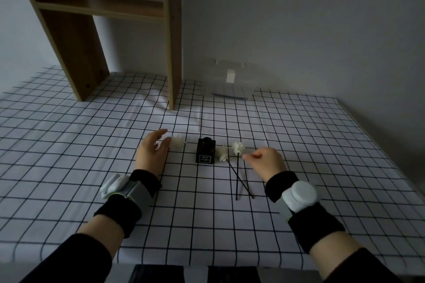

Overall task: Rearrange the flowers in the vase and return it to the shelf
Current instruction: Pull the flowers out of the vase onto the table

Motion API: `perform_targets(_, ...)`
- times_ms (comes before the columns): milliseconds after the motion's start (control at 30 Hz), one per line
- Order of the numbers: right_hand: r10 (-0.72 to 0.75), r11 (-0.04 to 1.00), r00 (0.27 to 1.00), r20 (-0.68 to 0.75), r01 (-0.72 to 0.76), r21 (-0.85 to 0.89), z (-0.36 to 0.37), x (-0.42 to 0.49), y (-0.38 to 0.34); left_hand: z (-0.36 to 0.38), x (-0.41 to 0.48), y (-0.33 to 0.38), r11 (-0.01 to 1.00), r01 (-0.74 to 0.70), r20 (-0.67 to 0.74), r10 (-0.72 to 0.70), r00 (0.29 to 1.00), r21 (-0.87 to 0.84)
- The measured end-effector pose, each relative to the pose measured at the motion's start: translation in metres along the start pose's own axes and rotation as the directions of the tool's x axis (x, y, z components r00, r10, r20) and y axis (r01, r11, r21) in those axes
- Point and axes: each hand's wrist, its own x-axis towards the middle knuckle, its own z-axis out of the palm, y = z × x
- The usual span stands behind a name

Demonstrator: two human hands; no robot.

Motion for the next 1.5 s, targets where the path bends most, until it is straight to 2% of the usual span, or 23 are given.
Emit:
perform_targets(133,0.047,0.998,0.993,0.111,-0.05,0.024,0.017,-0.006,-0.011,-0.002,-0.003,0.002,0.999,-0.031,-0.007,0.031,1.0,-0.025)
perform_targets(300,0.089,0.995,0.989,0.121,-0.093,0.023,0.019,-0.006,-0.015,-0.003,-0.004,0.005,0.99,-0.137,-0.002,0.137,0.991,0.018)
perform_targets(433,0.114,0.972,0.987,0.115,-0.134,0.194,0.013,-0.009,-0.016,-0.003,-0.008,0.014,0.987,-0.16,0.001,0.161,0.987,-0.021)
perform_targets(567,0.042,0.915,0.996,0.08,-0.07,0.398,0.002,-0.018,-0.025,0.003,-0.023,0.038,0.973,-0.129,0.014,0.134,0.991,-0.193)
perform_targets(700,-0.072,0.87,0.993,0.091,0.017,0.494,-0.009,-0.029,-0.045,0.017,-0.032,0.075,0.963,-0.098,0.225,0.157,0.962,-0.252)
perform_targets(833,-0.174,0.842,0.98,0.098,0.097,0.531,-0.012,-0.038,-0.061,0.027,-0.03,0.096,0.949,0.072,0.441,0.074,0.895,-0.306)
perform_targets(967,-0.234,0.841,0.968,0.093,0.153,0.519,-0.011,-0.044,-0.061,0.029,-0.029,0.098,0.945,0.13,0.556,0.063,0.829,-0.301)
perform_targets(1200,-0.253,0.823,0.96,0.122,0.147,0.549,-0.006,-0.047,-0.061,0.033,-0.037,0.097,0.916,0.11,0.459,0.087,0.884,-0.385)
perform_targets(1500,-0.241,0.834,0.96,0.142,0.13,0.537,0.001,-0.05,-0.056,0.036,-0.042,0.091,0.897,0.159,0.39,0.016,0.921,-0.413)
